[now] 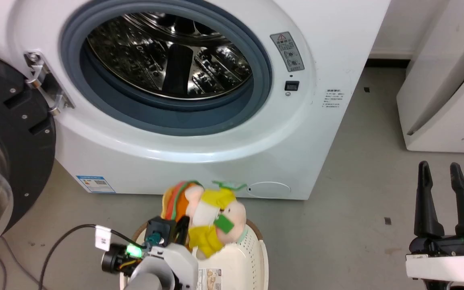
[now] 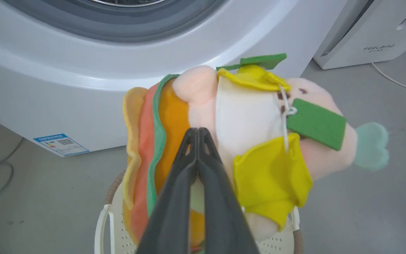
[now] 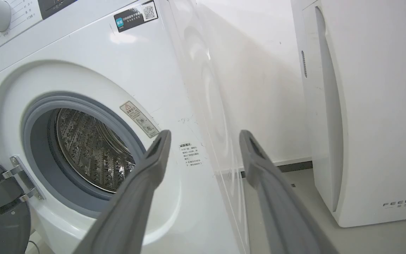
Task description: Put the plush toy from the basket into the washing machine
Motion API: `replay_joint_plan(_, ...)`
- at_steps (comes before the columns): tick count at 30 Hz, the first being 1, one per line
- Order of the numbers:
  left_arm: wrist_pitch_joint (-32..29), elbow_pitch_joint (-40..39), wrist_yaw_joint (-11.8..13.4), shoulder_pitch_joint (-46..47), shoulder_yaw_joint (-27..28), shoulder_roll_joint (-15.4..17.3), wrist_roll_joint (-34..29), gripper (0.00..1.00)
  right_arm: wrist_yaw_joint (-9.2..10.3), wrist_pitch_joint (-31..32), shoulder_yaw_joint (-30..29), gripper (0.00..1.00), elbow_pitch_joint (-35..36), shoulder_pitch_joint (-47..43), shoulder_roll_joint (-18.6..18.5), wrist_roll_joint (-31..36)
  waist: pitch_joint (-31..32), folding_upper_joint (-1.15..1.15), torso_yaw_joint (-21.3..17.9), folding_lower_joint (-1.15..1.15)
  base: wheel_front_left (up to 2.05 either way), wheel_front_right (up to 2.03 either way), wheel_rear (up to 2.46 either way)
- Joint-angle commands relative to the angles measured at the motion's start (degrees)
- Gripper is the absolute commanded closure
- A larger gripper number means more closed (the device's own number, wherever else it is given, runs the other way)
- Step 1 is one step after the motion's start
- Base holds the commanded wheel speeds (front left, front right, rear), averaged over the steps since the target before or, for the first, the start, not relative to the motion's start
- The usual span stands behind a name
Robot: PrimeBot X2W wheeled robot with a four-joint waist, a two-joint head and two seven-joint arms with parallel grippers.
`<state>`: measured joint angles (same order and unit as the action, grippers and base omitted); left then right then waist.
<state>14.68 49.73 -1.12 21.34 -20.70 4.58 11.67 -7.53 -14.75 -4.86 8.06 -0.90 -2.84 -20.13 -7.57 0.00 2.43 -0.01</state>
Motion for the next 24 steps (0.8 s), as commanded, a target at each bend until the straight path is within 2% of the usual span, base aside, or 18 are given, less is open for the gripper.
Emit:
replay_joint_plan(1, 0.3, -1.6, 0.5, -0.7, 0.5, 0.3, -0.5, 1.0, 0.04, -0.2, 0.0, 0.0, 0.0, -0.7, 0.0, -0.1, 0.4, 0.0, 0.3, 0.01, 0.0, 0.0, 0.0)
replay_joint_plan(12, 0.3, -16.7, 3.9, -1.6, 6.8, 2.0, -1.6, 1.0, 0.04, -0.2, 0.3, 0.0, 0.4, -1.0, 0.0, -0.5, 0.8, 0.0, -0.1, 0.01, 0.0, 0.0, 0.0)
replay_joint_plan(17, 0.3, -20.4, 5.1, 0.4, 10.2, 2.2, -2.1, 1.0, 0.04, -0.2, 0.7, 0.0, 0.8, 0.1, 0.0, -0.5, -0.6, 0.0, -1.2, 0.01, 0.0, 0.0, 0.0)
replay_joint_plan(24, 0.3, -22.6, 5.4, 5.9, 13.6, 2.6, -3.4, 1.0, 0.04, -0.2, 1.7, 0.0, 1.8, 3.1, 0.0, -0.3, -4.9, 0.0, -3.3, 0.01, 0.0, 0.0, 0.0)
